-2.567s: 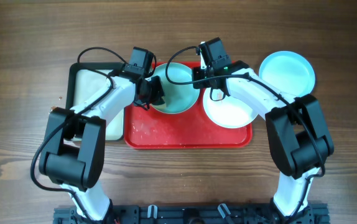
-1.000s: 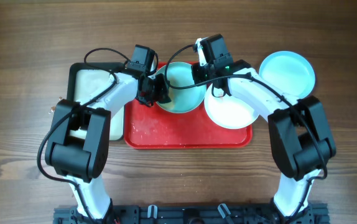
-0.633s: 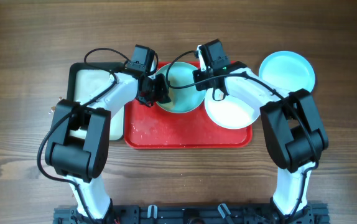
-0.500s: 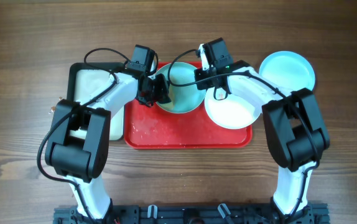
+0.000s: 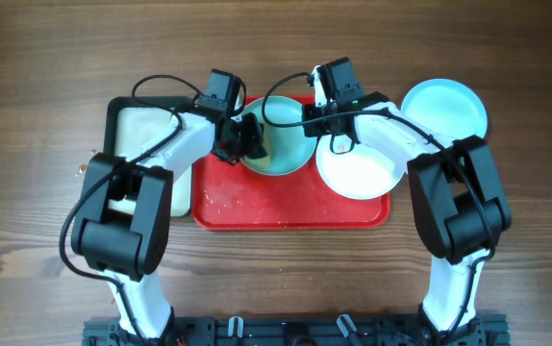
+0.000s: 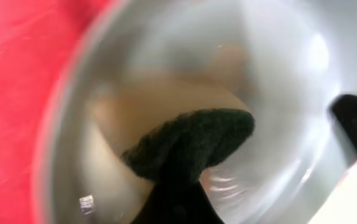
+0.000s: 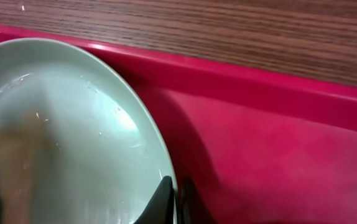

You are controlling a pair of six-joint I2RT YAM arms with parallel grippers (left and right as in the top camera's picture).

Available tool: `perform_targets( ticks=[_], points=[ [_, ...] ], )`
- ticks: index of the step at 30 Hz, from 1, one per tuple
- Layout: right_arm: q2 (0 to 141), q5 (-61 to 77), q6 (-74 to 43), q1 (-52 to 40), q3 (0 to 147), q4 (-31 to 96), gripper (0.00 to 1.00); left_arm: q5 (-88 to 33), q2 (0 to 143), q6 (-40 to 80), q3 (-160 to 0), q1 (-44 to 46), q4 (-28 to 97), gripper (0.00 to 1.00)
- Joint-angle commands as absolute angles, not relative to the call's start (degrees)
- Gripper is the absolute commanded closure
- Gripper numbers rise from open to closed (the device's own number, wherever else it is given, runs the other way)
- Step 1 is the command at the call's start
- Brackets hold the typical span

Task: Clean dirty plates on tray and stack at the side
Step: 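Scrub the tilted blue plate with the sponge in left gripper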

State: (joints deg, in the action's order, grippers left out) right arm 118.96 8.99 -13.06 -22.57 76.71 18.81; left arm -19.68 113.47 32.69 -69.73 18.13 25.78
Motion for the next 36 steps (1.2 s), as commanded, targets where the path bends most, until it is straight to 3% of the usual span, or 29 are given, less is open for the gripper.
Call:
perform_targets(
  ticks=[1,4,10,19,25,36],
  points=[
    [119.7,16.4,-15.05,-24.73,77.14,18.17,0.95,-30.41,117.19,33.43,-68.07,19.35,22.24,0.96],
    [119.7,16.38,-15.05,-24.73,77.14,18.17,0.96,-37.78,115.55,33.47,-68.31,17.61,18.28,0.96],
    [119.7,16.36,-15.03,-24.73,77.14,18.2,0.96,-36.91,105.65,33.43,-68.75,13.72,18.04,0.96],
    [119.7,16.34,-15.0,-24.73,77.14,18.22,0.96,-15.77,91.74,28.67,-68.75,13.37,31.31,0.96],
    [119.7,16.34,-15.0,-24.73,77.14,18.22,0.97,-5.02,94.45,27.2,-68.53,16.75,36.27,0.96],
    [119.7,16.34,-14.98,-24.73,77.14,18.24,0.96,-1.39,105.01,27.44,-68.53,18.48,35.35,0.96]
  ],
)
